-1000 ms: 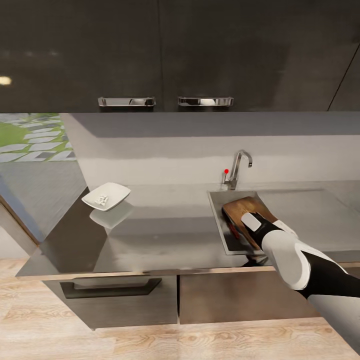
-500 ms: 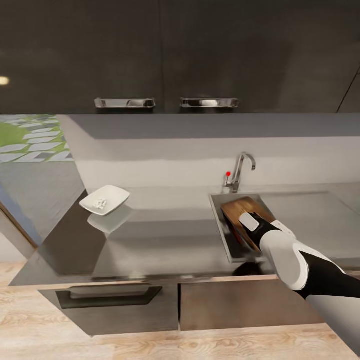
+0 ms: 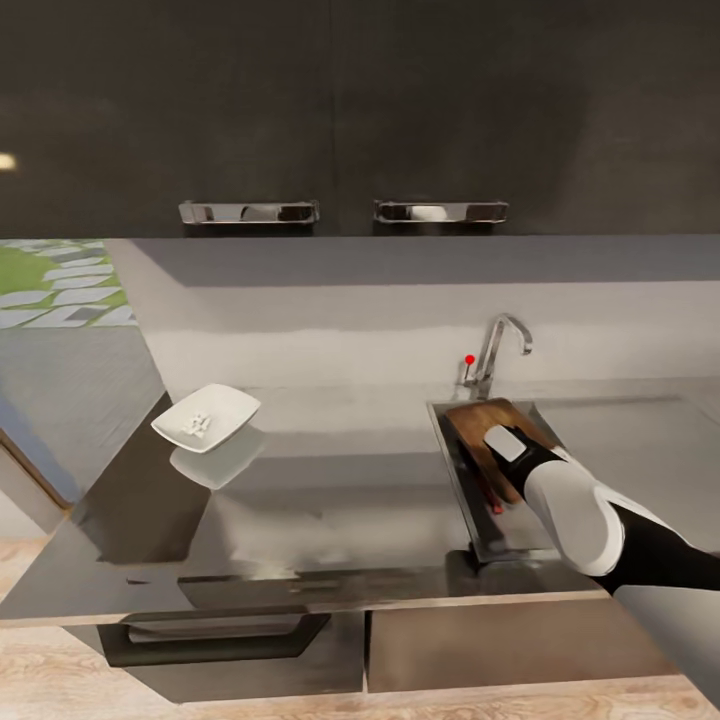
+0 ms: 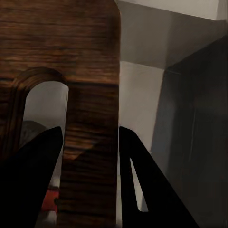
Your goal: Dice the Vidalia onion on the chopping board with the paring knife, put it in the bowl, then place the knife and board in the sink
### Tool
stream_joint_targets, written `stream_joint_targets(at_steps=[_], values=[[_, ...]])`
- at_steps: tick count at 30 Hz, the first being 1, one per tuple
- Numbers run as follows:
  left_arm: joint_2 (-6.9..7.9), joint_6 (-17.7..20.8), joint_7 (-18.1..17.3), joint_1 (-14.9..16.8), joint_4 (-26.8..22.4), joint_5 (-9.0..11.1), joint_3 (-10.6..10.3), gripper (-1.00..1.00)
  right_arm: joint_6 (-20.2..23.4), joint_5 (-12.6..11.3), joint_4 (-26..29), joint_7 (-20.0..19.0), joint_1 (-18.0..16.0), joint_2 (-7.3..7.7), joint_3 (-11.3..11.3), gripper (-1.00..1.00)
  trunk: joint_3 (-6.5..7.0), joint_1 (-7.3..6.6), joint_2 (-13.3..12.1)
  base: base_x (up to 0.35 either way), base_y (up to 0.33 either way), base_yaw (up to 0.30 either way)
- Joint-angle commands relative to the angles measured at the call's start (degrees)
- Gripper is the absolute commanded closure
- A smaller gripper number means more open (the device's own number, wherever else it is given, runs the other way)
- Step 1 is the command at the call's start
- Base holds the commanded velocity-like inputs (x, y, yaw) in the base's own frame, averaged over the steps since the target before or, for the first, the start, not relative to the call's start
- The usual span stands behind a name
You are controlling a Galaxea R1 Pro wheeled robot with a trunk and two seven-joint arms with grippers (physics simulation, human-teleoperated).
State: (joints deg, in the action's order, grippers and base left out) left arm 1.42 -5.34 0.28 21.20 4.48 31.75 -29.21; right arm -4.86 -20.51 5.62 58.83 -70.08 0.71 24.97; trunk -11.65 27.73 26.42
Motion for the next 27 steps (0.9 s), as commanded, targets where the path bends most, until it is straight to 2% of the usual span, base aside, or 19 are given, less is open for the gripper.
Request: stream_joint_targets(at_steps=[1, 6, 12, 27], values=[[-0.01, -0.1, 0.01, -0.46, 0.17, 0.13, -0.33, -1.0, -0.56, -0.57, -0.04, 0.06, -0.06, 0.12, 0.03, 1.0, -0.1, 0.03, 0.1, 0.01, 0.002, 0.0], [0.06, 0.2, -0.01, -2.1, 0.18, 0.15, -0.33, -1.0, -1.35, -0.43, -0.46, 0.13, -0.04, 1.41, 0.89, 1.0, -0.1, 0.03, 0.1, 0.003, 0.001, 0.0], [0.07, 0.24, -0.02, -2.53, 0.18, 0.15, -0.33, -1.0, -3.28, -0.41, -0.68, 0.14, 0.19, 1.96, 1.36, 1.0, -0.1, 0.03, 0.1, 0.0, 0.0, 0.0], [-0.01, 0.24, -0.02, -2.59, 0.18, 0.15, -0.33, -1.0, -3.58, -0.37, -2.22, -0.01, 0.46, 1.5, 1.92, 1.0, -0.45, 0.03, 0.1, 0.0, 0.0, 0.0]])
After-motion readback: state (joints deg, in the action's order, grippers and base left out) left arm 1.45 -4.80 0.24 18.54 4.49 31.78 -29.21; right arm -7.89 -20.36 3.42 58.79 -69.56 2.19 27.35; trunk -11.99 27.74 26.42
